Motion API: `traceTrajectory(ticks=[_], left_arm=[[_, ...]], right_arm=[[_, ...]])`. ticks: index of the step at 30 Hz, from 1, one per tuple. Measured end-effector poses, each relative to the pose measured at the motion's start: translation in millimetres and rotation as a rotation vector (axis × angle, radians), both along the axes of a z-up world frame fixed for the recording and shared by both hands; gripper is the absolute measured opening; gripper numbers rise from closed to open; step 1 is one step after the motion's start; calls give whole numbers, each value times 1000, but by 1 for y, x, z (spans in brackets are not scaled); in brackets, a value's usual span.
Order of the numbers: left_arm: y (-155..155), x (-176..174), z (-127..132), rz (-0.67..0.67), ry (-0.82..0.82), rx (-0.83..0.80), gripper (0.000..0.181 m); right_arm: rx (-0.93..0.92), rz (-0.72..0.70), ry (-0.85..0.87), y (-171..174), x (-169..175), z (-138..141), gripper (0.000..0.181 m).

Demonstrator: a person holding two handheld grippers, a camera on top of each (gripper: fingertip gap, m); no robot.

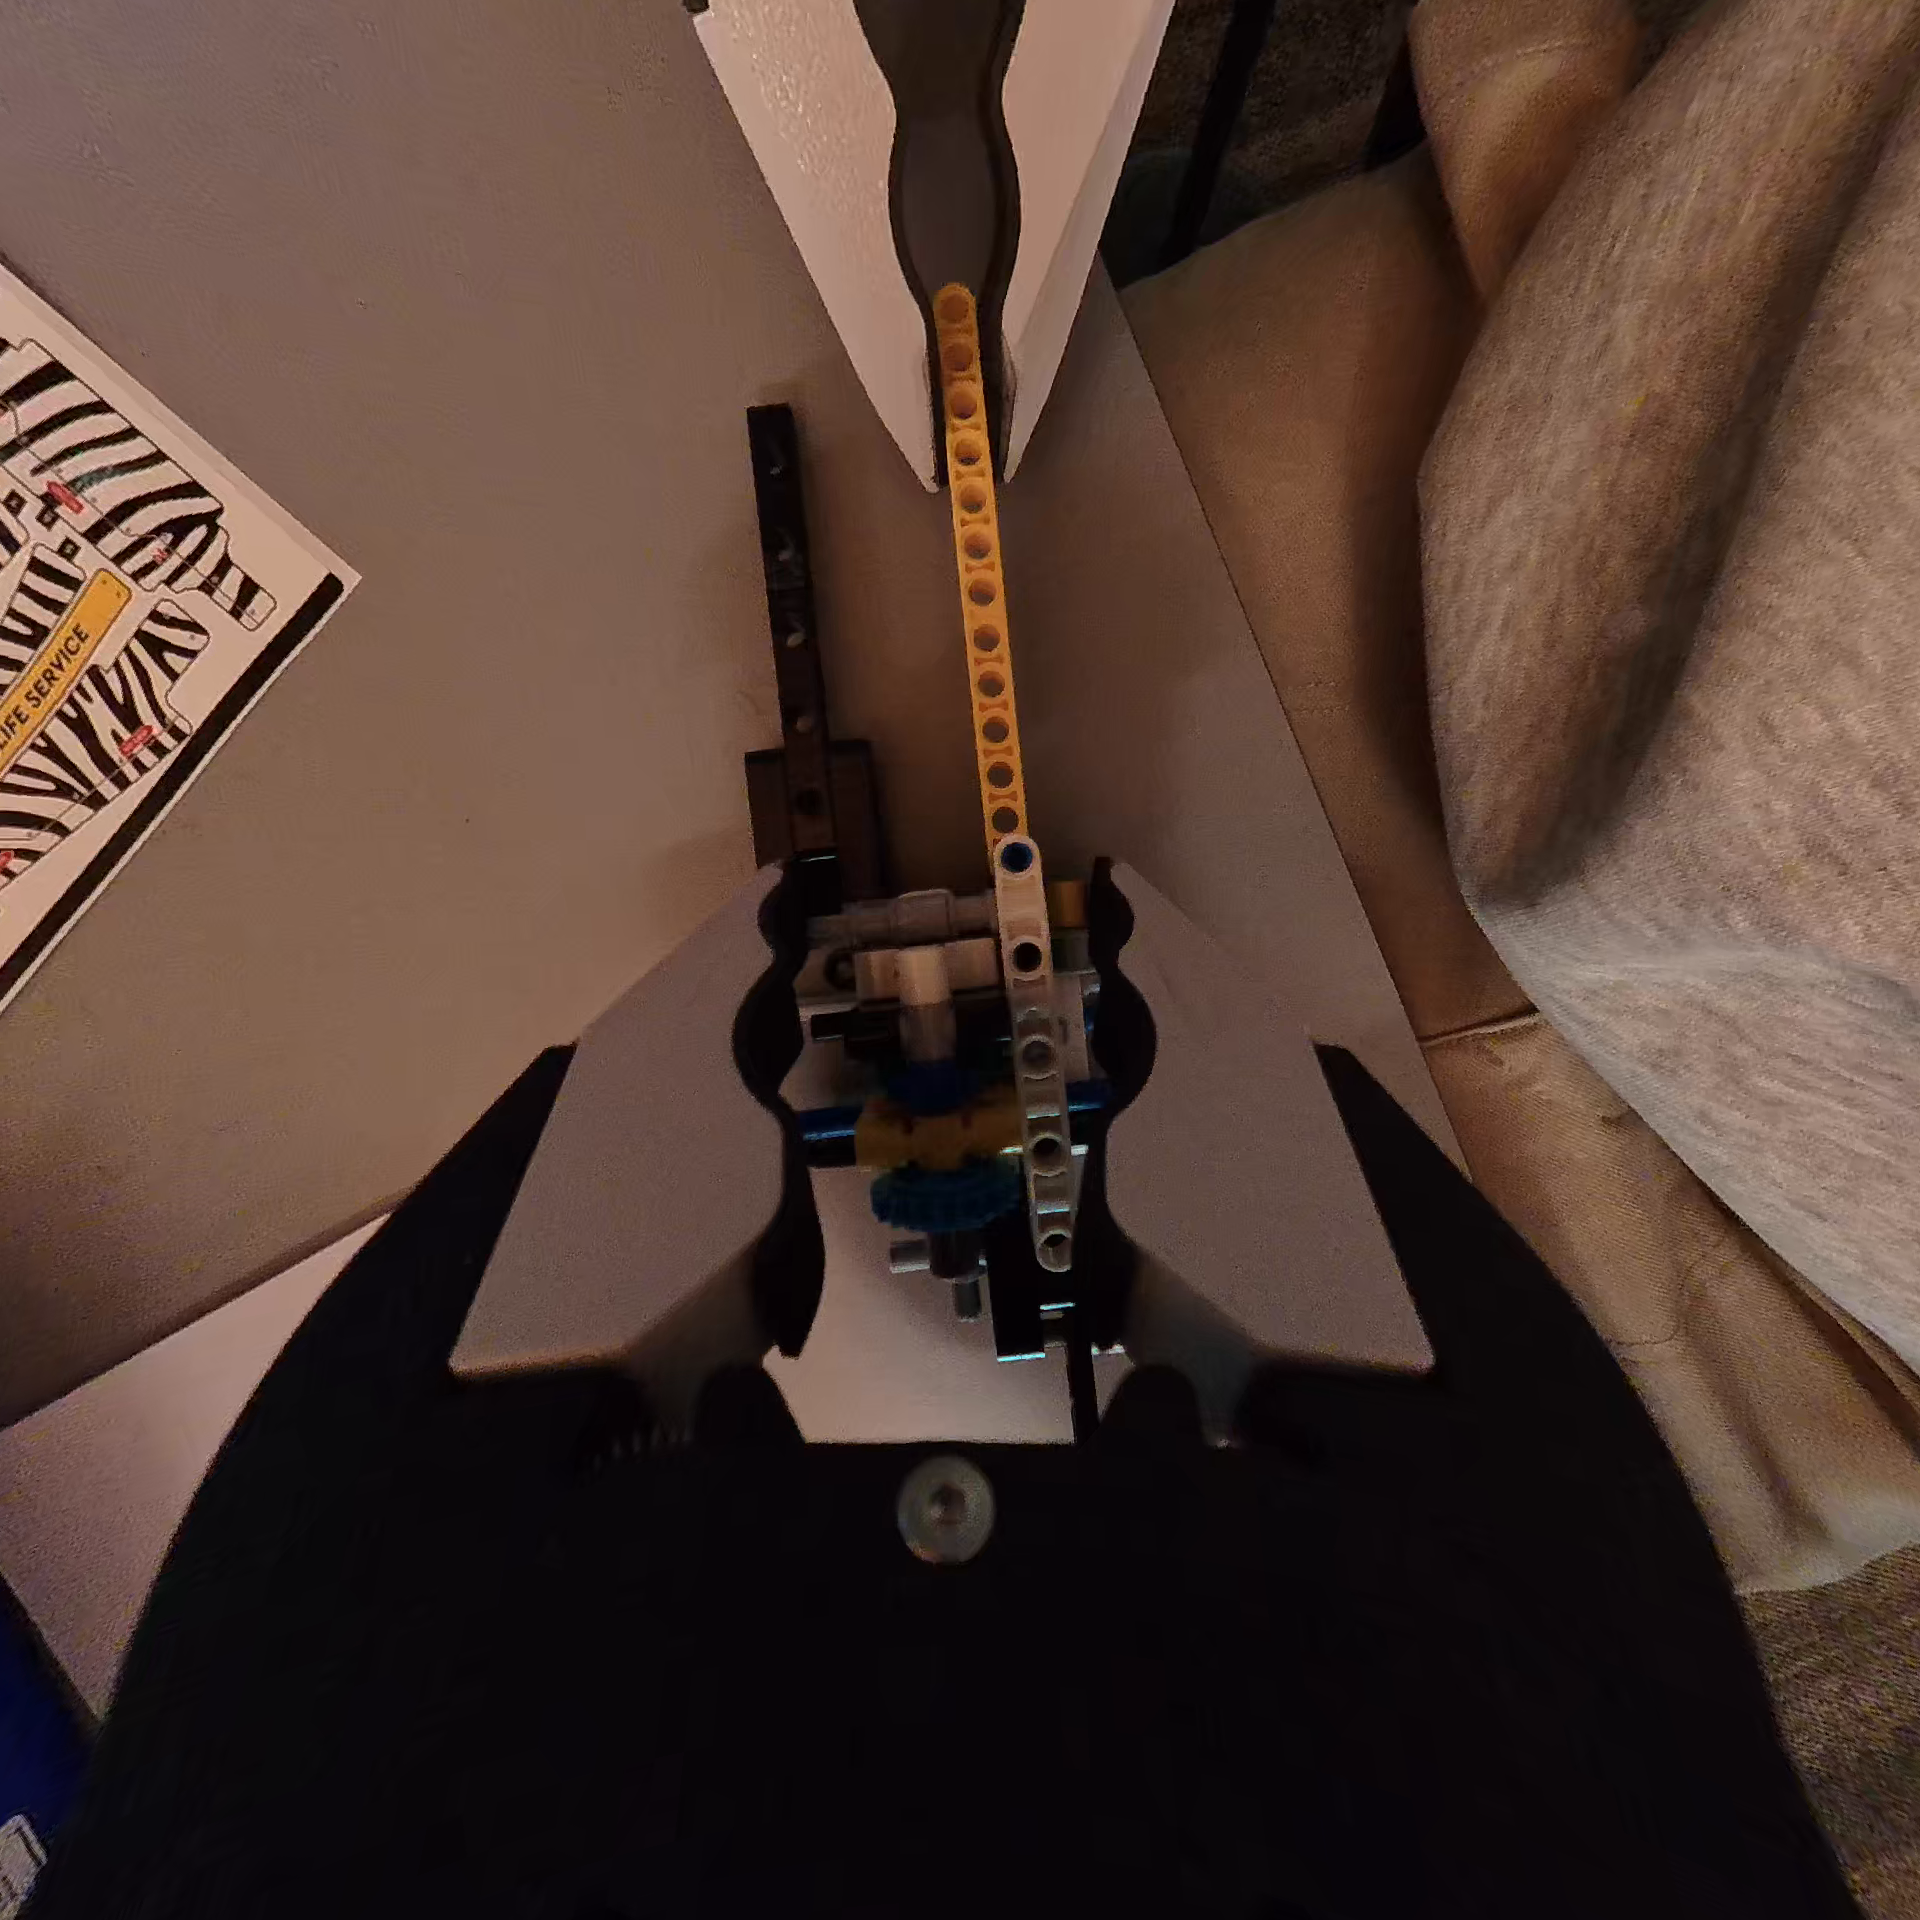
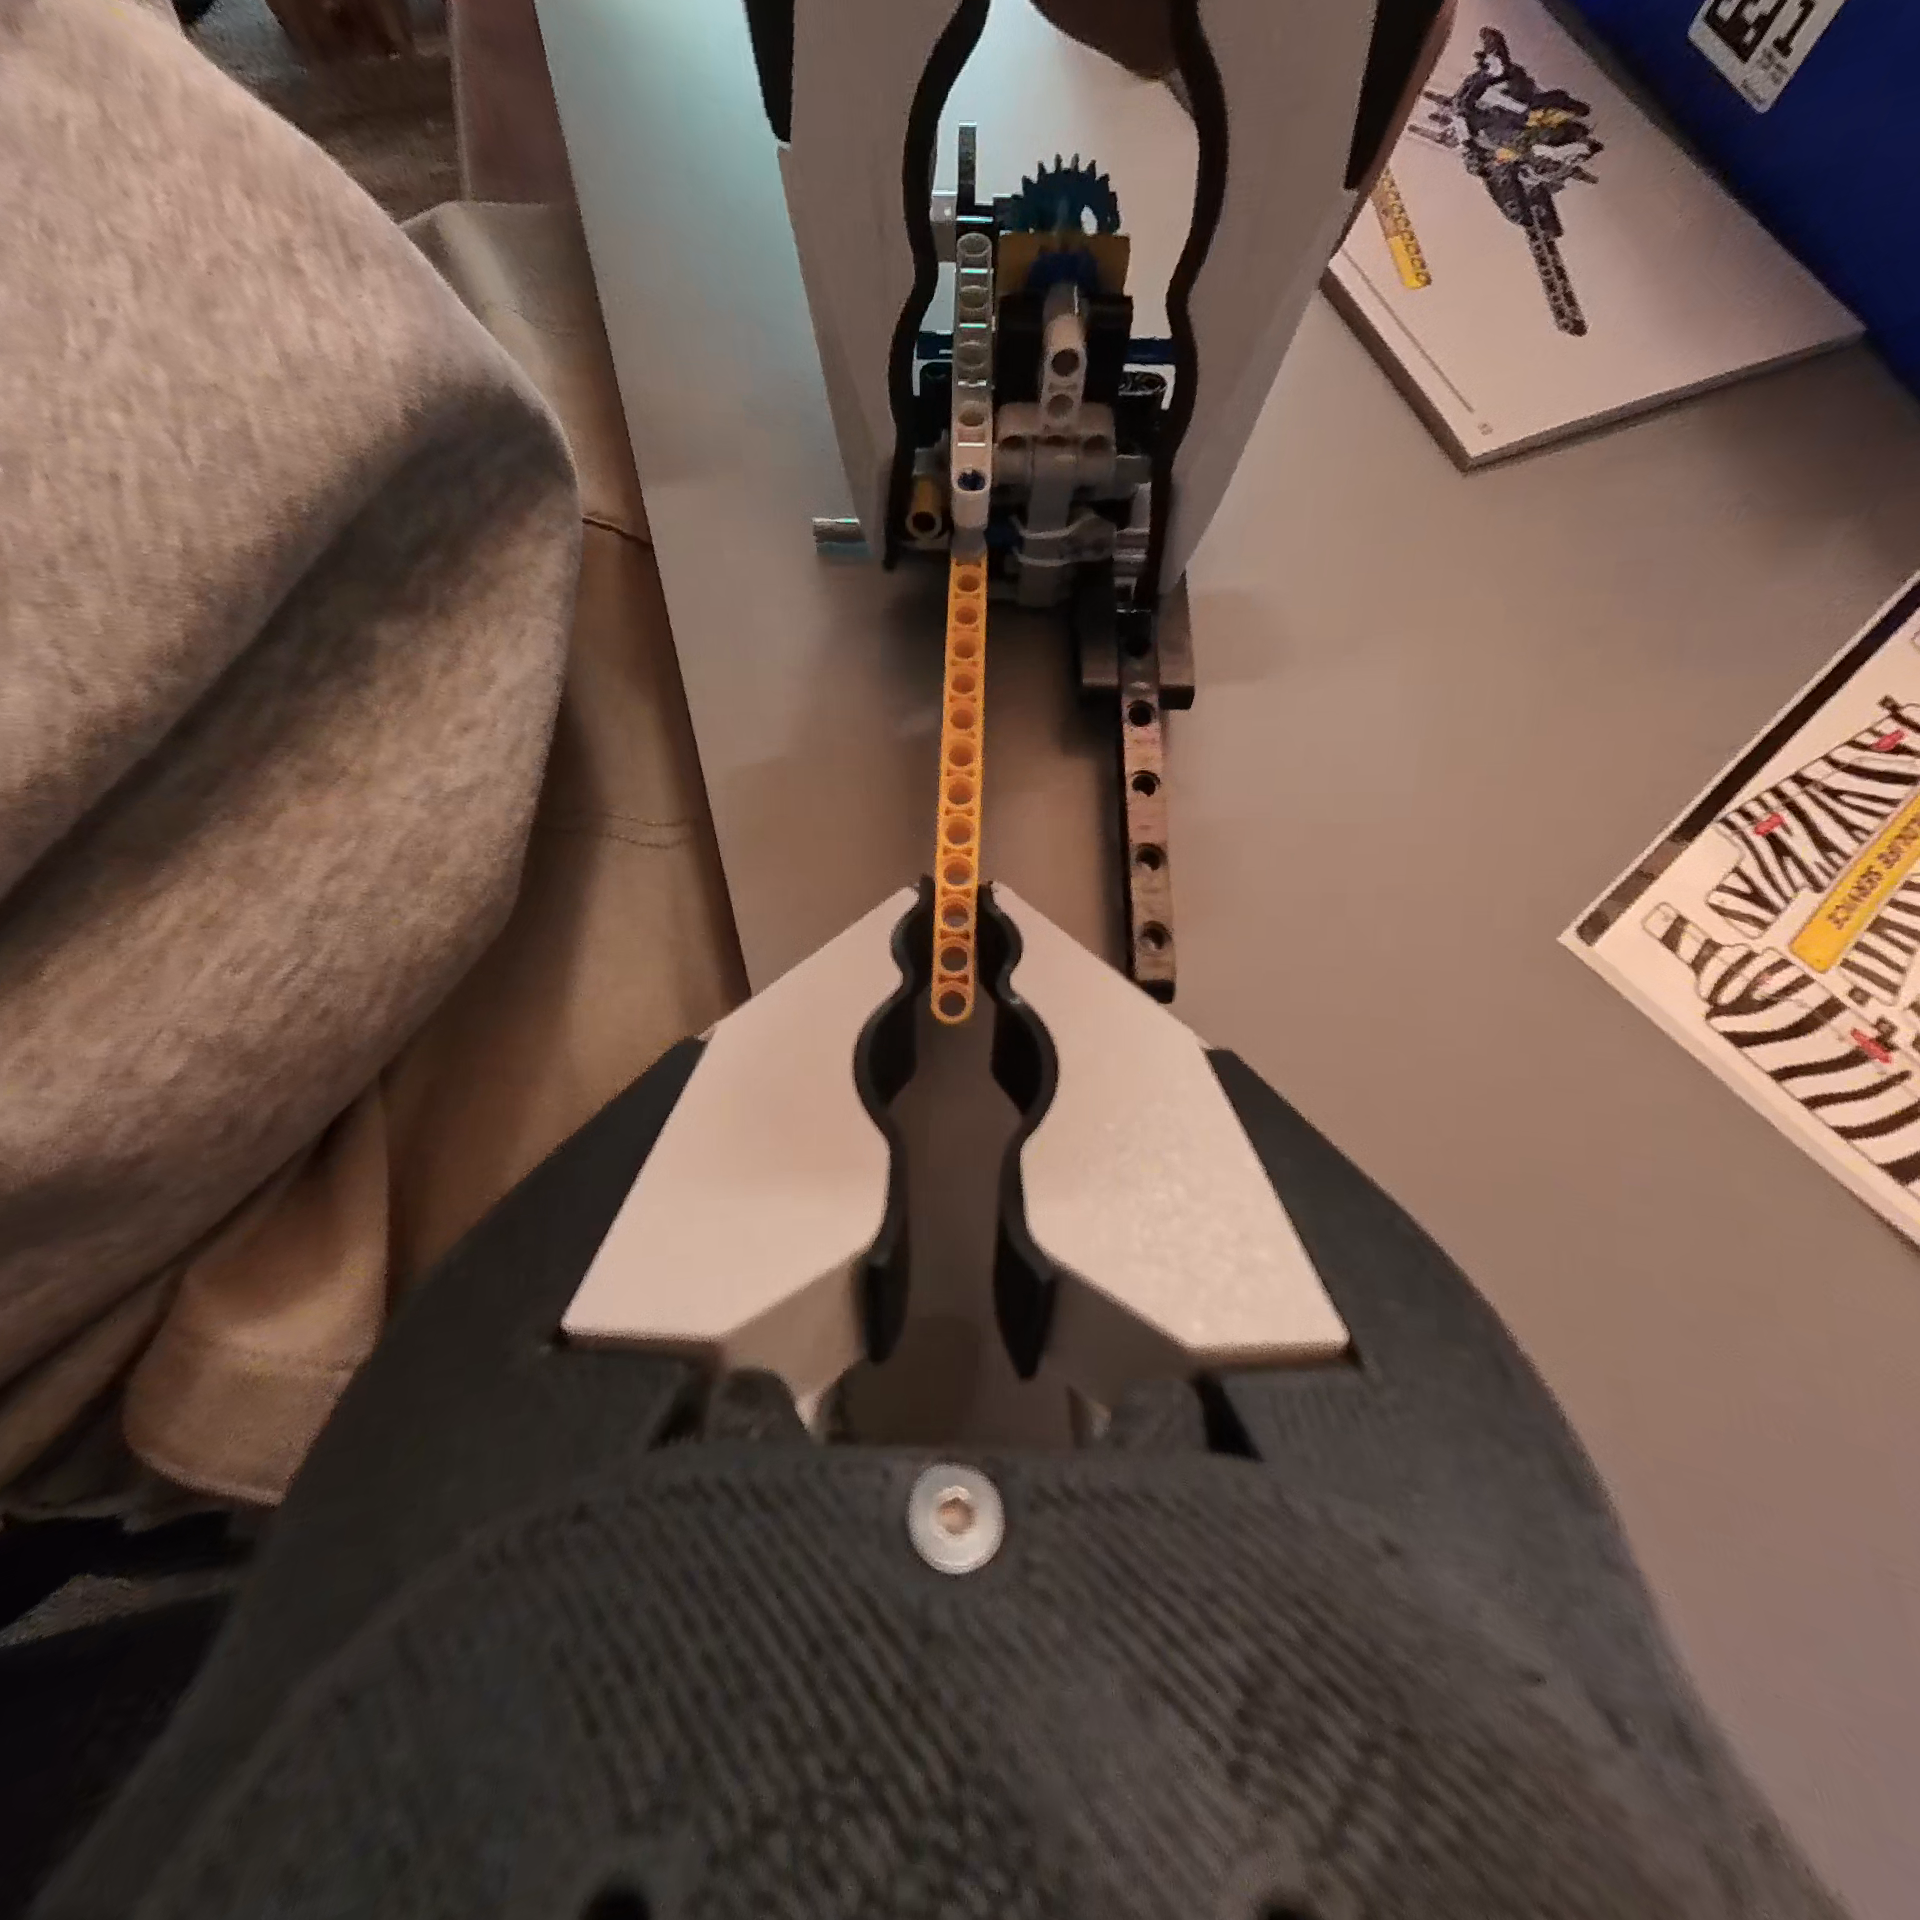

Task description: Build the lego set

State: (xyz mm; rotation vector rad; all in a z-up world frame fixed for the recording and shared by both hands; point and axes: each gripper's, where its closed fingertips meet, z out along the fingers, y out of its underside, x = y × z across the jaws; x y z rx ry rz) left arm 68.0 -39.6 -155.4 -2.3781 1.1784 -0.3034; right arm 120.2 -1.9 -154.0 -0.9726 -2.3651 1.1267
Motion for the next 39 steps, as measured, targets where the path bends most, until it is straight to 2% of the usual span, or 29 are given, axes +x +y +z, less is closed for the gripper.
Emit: traceTrajectory(ticks=[1,6,16,23,29,32,35,39], left_arm=[[0,0,0,-3,-3,-2,55],[1,1,0,-5,1,-9,55],[1,2,1,16,-11,-13,57],[7,-2,21,85,-58,53,67],[10,-18,49,291,-162,184,71],[6,-31,60,447,-211,242,73],[-4,-45,69,572,-219,306,73],[-24,-52,72,672,-192,368,73]], right_arm=[[10,7,7,0,0,0,6],[30,37,9,1,-1,0,6],[-20,14,-6,5,0,2,18],[-99,-38,29,11,-2,16,33],[-177,-187,157,31,-17,43,33],[-136,-352,201,55,-34,44,36],[-21,-463,229,88,-41,37,39],[-119,-557,217,114,-44,47,43]])
